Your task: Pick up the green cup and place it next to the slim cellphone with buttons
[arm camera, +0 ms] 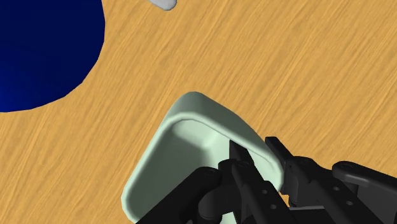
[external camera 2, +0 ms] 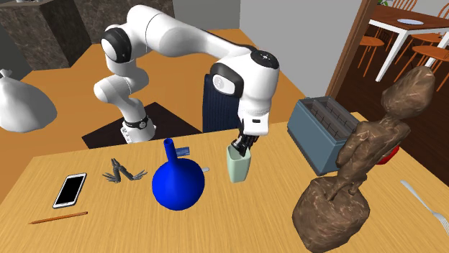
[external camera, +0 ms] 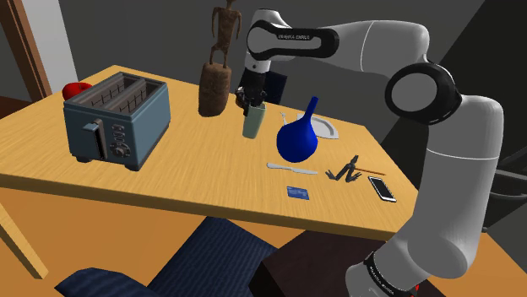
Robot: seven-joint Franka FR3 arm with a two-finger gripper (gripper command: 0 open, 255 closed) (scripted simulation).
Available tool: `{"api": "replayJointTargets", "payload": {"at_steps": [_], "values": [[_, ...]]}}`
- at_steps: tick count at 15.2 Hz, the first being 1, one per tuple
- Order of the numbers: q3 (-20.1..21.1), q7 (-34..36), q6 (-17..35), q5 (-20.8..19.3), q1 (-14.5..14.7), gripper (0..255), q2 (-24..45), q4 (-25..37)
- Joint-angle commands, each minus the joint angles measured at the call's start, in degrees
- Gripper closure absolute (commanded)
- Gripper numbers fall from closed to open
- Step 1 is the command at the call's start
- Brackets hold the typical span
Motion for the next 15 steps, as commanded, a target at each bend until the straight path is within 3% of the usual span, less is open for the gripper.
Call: {"api": "replayJointTargets", "payload": {"at_steps": [1, 15], "values": [[0.0, 0.0, -1.3, 0.0, 0.0, 255, -0.3, 1.0], [0.1, 0.0, -12.7, 0.0, 0.4, 255, 0.7, 13.5]]}}
